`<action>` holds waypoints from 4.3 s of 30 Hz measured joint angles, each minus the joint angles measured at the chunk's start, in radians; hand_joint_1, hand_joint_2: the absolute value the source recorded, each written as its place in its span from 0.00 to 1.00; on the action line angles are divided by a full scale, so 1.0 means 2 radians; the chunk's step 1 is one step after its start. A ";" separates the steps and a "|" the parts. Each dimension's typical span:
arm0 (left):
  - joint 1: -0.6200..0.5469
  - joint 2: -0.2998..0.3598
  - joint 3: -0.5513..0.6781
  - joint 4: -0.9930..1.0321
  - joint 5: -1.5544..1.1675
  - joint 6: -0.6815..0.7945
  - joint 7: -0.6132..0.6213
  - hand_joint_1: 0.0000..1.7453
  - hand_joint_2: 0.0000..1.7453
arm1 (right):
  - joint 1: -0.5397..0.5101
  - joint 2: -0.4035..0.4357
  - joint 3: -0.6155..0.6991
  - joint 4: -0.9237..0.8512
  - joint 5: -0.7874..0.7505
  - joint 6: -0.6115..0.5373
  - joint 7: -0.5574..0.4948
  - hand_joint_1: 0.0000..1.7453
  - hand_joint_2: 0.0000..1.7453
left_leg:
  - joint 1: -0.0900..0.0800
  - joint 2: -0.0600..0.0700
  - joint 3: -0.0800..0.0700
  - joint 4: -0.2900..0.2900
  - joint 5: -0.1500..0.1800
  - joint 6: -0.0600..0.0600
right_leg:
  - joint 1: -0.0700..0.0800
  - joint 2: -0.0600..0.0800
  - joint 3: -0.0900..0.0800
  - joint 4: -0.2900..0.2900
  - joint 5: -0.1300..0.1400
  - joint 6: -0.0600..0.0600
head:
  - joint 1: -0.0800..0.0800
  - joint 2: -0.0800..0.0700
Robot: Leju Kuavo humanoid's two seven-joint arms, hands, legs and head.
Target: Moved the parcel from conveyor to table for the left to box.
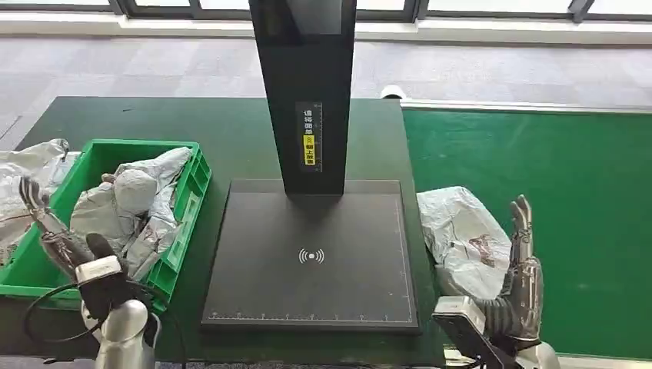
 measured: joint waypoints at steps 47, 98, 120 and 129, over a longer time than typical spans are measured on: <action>0.013 0.009 -0.133 0.048 -0.001 -0.097 0.038 0.00 0.00 | -0.245 -0.035 -0.227 0.592 0.181 -0.012 0.111 0.00 1.00 | 0.000 0.001 0.000 0.000 0.000 0.000 | 0.000 0.001 0.000 0.000 0.000 0.000 | 0.000 0.000; 0.021 0.009 -0.133 0.057 -0.003 -0.073 0.036 0.00 0.00 | -0.221 0.008 -0.169 0.460 -0.001 -0.111 -0.053 1.00 1.00 | 0.000 0.000 0.000 0.000 0.000 0.000 | 0.000 0.000 0.000 0.000 0.000 0.000 | 0.000 0.000; 0.020 0.010 -0.133 0.066 0.004 -0.069 0.025 0.00 0.00 | -0.071 0.058 -0.081 0.069 -0.152 -0.171 -0.181 1.00 1.00 | 0.000 -0.001 0.000 0.000 0.000 0.000 | 0.000 -0.001 0.000 0.000 0.000 0.001 | 0.000 0.000; 0.017 0.010 -0.133 0.069 -0.001 -0.079 0.026 0.00 0.00 | -0.022 0.079 -0.026 -0.075 -0.116 -0.163 -0.179 1.00 1.00 | 0.000 -0.001 0.000 0.000 0.000 0.000 | 0.000 0.000 0.000 0.000 -0.001 0.000 | 0.000 0.000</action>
